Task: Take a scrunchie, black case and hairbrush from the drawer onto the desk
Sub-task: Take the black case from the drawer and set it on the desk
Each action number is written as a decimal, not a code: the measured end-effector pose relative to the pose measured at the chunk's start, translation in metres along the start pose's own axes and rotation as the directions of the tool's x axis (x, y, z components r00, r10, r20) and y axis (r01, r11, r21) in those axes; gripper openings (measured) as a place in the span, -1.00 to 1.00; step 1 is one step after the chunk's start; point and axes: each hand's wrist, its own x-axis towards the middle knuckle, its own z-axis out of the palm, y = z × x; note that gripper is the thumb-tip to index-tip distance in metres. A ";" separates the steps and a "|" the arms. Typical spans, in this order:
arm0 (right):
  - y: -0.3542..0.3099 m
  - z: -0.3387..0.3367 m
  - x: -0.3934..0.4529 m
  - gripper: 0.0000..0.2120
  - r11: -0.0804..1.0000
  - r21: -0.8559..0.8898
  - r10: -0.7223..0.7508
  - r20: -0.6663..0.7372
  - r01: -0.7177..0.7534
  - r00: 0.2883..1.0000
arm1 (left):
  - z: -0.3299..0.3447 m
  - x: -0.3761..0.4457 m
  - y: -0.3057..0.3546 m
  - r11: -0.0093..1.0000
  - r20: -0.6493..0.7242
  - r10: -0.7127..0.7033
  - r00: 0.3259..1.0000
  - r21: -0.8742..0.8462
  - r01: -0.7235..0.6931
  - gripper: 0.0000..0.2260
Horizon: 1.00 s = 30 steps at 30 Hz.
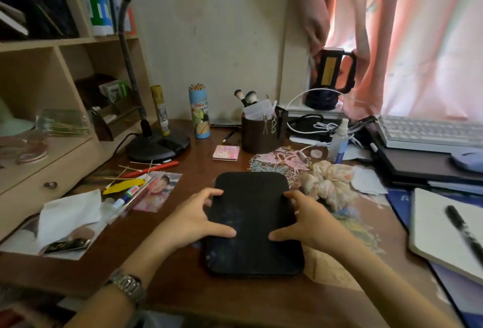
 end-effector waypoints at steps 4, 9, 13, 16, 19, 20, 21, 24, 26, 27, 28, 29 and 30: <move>0.011 -0.007 0.002 -0.08 1.000 -0.005 0.026 -0.026 -0.026 0.999 | 0.014 0.011 0.009 1.000 0.011 0.023 1.000 -0.009 -0.022 -0.22; 0.022 -0.009 0.003 -0.13 1.000 0.018 0.024 -0.042 -0.023 0.999 | 0.022 0.017 0.011 1.000 0.027 0.011 1.000 -0.026 -0.010 -0.23; 0.026 -0.005 0.003 -0.16 0.997 0.074 0.011 -0.097 -0.003 0.995 | 0.023 0.018 0.010 1.000 -0.005 -0.010 1.000 -0.016 0.010 -0.22; 0.028 -0.002 0.003 -0.15 0.993 0.116 0.010 -0.138 0.006 0.990 | 0.023 0.015 0.011 1.000 -0.040 -0.014 0.999 -0.011 0.014 -0.24; 0.030 0.001 0.002 -0.13 0.990 0.141 0.011 -0.163 0.012 0.987 | 0.026 0.013 0.014 1.000 -0.090 -0.014 0.996 -0.014 0.013 -0.26; 0.031 0.001 0.001 -0.13 0.989 0.149 0.010 -0.171 0.015 0.985 | 0.027 0.012 0.014 1.000 -0.101 -0.015 0.995 -0.024 0.013 -0.26; 0.032 0.002 0.001 -0.13 0.987 0.158 0.011 -0.178 0.017 0.984 | 0.028 0.012 0.014 0.999 -0.108 -0.017 0.994 -0.043 0.013 -0.26; 0.033 0.004 0.001 -0.13 0.985 0.170 0.015 -0.194 0.018 0.981 | 0.029 0.010 0.013 0.995 -0.122 -0.027 0.992 -0.095 0.015 -0.27; 0.033 0.004 0.001 -0.12 0.986 0.164 0.022 -0.203 0.012 0.979 | 0.029 0.008 0.013 0.995 -0.131 -0.028 0.991 -0.100 0.015 -0.28; 0.033 0.004 0.001 -0.12 0.987 0.160 0.026 -0.208 0.008 0.978 | 0.030 0.007 0.013 0.995 -0.137 -0.026 0.990 -0.097 0.013 -0.28; 0.033 0.004 0.001 -0.12 0.988 0.156 0.027 -0.210 0.006 0.977 | 0.030 0.007 0.014 0.996 -0.142 -0.025 0.990 -0.093 0.012 -0.28; 0.033 0.004 0.001 -0.11 0.989 0.150 0.029 -0.210 0.003 0.977 | 0.030 0.006 0.014 0.996 -0.146 -0.024 0.989 -0.087 0.012 -0.28; 0.032 0.004 0.002 -0.11 0.990 0.142 0.031 -0.207 -0.002 0.978 | 0.029 0.006 0.014 0.997 -0.147 -0.025 0.989 -0.082 0.013 -0.28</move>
